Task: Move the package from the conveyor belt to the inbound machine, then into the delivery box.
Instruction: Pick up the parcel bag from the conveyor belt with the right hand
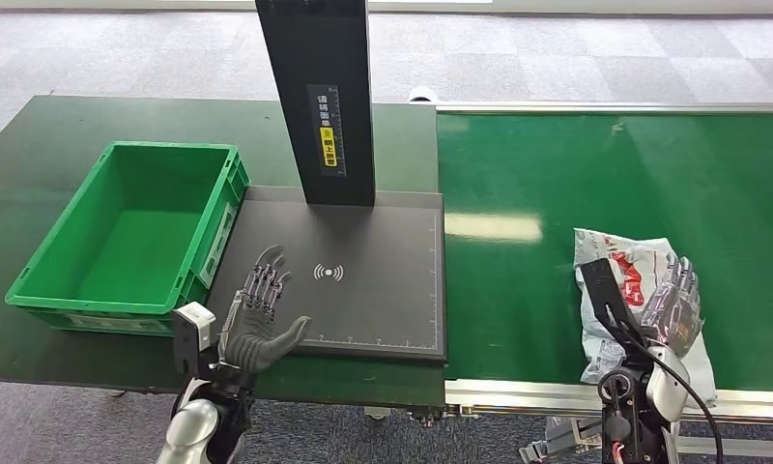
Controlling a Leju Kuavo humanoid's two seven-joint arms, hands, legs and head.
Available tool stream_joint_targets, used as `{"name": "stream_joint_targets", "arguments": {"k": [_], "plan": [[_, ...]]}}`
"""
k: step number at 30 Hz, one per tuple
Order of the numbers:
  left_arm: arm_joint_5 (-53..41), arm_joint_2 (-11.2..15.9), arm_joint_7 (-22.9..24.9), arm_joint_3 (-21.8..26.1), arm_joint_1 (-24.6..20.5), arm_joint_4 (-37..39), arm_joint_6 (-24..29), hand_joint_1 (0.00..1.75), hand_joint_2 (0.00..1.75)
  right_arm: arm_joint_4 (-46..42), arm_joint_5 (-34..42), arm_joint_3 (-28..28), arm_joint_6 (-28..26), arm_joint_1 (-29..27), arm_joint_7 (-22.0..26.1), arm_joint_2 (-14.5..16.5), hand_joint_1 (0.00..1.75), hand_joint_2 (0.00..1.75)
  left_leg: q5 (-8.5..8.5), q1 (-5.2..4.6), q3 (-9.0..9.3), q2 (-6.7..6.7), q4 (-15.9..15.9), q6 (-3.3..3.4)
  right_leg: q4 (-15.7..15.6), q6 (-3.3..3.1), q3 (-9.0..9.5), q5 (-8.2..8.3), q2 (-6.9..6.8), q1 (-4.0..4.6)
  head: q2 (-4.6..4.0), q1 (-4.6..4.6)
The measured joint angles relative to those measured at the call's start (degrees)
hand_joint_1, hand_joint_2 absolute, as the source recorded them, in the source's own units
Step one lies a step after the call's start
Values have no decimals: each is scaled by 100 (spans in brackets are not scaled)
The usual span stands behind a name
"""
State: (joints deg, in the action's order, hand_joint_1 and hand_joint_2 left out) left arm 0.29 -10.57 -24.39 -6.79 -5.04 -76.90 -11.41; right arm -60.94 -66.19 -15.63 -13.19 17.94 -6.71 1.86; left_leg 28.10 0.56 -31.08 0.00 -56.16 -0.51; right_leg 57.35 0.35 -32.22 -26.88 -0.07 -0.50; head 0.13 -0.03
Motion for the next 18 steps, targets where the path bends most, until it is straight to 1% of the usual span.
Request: {"name": "stream_joint_targets", "arguments": {"k": [2, 5, 7, 9, 12, 18], "plan": [[-16, -2, 1, 12, -3, -2, -25, 0, 175, -86, -152, -9, 383, -51, -220, 15, 0, 175, 0, 0, 1, 0, 0, 0, 0, 0, 0, 0, 0, 0, 0, 1], [-57, -10, 8, 23, -53, 31, -62, 0, 175, -53, -376, -14, 1169, -124, -567, 23, 0, 175, 0, 0, 2, 0, 0, 0, 0, 0, 1, 0, 0, 0, 0, 1], [-82, -26, 15, 29, -145, 102, -66, 0, 175, 92, -456, -8, 1505, -151, -664, 25, 0, 175, 0, 0, 1, 0, -1, 0, 0, 0, 1, 1, -1, 0, 0, 0], [-89, -39, 20, 32, -256, 190, -66, 0, 175, 302, -480, 3, 1632, -155, -677, 22, 0, 175, 0, 0, 2, -1, -1, 0, 0, 0, 1, 1, 0, 0, 0, -1], [-92, -56, 22, 34, -374, 292, -66, 0, 175, 550, -484, 12, 1686, -152, -677, 18, 0, 175, 0, 0, 2, 0, 0, 0, 0, 0, 0, 1, 0, 0, 0, -1], [-97, -73, 26, 36, -441, 398, -66, 0, 175, 817, -486, 31, 1795, -97, -703, -12, 0, 175, 0, 0, 2, 0, 0, 0, 0, 0, 0, 0, 1, 0, 0, -1]]}}
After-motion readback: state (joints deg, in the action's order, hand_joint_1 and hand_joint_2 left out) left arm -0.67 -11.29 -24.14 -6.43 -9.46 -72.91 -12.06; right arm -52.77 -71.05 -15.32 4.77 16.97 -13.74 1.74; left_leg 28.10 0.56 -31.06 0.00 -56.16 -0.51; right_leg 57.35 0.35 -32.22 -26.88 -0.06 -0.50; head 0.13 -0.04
